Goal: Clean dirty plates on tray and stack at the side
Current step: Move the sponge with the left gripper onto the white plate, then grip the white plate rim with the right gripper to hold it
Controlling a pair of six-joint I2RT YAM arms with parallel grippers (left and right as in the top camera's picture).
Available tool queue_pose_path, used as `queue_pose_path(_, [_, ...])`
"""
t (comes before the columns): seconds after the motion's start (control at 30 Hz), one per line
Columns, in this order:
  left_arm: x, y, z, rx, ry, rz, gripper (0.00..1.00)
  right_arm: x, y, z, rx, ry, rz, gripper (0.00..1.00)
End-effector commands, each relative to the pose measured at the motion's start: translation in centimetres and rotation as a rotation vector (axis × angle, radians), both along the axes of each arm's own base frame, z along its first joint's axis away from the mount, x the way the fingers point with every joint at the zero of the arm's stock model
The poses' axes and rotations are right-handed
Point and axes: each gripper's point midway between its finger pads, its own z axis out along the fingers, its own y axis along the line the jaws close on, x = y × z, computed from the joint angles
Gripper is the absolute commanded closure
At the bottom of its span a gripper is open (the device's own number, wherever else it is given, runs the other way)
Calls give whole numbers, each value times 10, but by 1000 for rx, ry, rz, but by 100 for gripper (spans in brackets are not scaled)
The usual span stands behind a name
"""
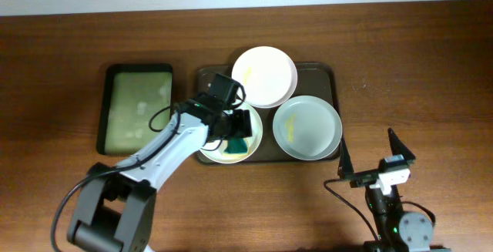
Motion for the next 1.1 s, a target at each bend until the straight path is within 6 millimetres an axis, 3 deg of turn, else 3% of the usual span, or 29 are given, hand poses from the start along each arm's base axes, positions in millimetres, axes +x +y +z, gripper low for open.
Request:
queue_pose_path(0.0, [18, 27, 46, -11, -112, 38, 21, -31, 12, 75, 3, -316, 84, 1])
queue_pose_path(0.07, [19, 46, 52, -6, -105, 85, 20, -48, 12, 119, 1, -395, 86, 2])
queue_pose_path(0.1, [20, 53, 51, -1, -96, 100, 20, -50, 13, 141, 0, -353, 89, 2])
queue_pose_path(0.17, [19, 60, 49, 6, -82, 116, 20, -36, 15, 162, -34, -156, 86, 2])
queue_pose_path(0.27, [19, 60, 49, 6, -81, 118, 18, 1, 28, 172, -101, 270, 169, 2])
queue_pose_path(0.3, [19, 60, 49, 6, -81, 118, 8, 13, 39, 177, -91, 368, 241, 2])
queue_pose_path(0.33, [19, 60, 49, 6, -81, 118, 5, 23, 56, 180, -48, 455, 351, 2])
queue_pose_path(0.4, [18, 60, 49, 6, -78, 117, 5, 36, 91, 177, 51, 613, 603, 2])
queue_pose_path(0.47, [16, 61, 48, 9, -71, 117, 9, 48, 111, 168, 106, 681, 774, 2])
queue_pose_path(0.5, [15, 62, 47, 13, -63, 117, 14, 61, 120, 158, 142, 711, 866, 43])
queue_pose_path(0.53, [14, 62, 47, 14, -60, 117, 24, 80, 122, 138, 197, 794, 858, 63])
queue_pose_path(0.6, [14, 62, 47, 14, -60, 117, 36, 113, 118, 92, 272, 964, 705, 64])
queue_pose_path(0.63, [14, 62, 47, 14, -60, 117, 42, 129, 119, 57, 247, 1058, 596, 64])
queue_pose_path(0.67, [14, 62, 47, 14, -60, 117, 46, 140, 127, 23, 193, 1136, 522, 54])
queue_pose_path(0.73, [14, 62, 47, 14, -61, 117, 46, 148, 150, -24, 121, 1235, 456, 47])
queue_pose_path(0.83, [14, 62, 47, 14, -61, 117, 45, 160, 175, -91, 95, 1360, 321, 52])
queue_pose_path(0.93, [14, 62, 47, 14, -60, 117, 45, 158, 195, -131, 81, 1441, 328, 57])
queue_pose_path(1.07, [14, 62, 47, 14, -60, 117, 44, 152, 197, -174, 42, 1528, 299, 66])
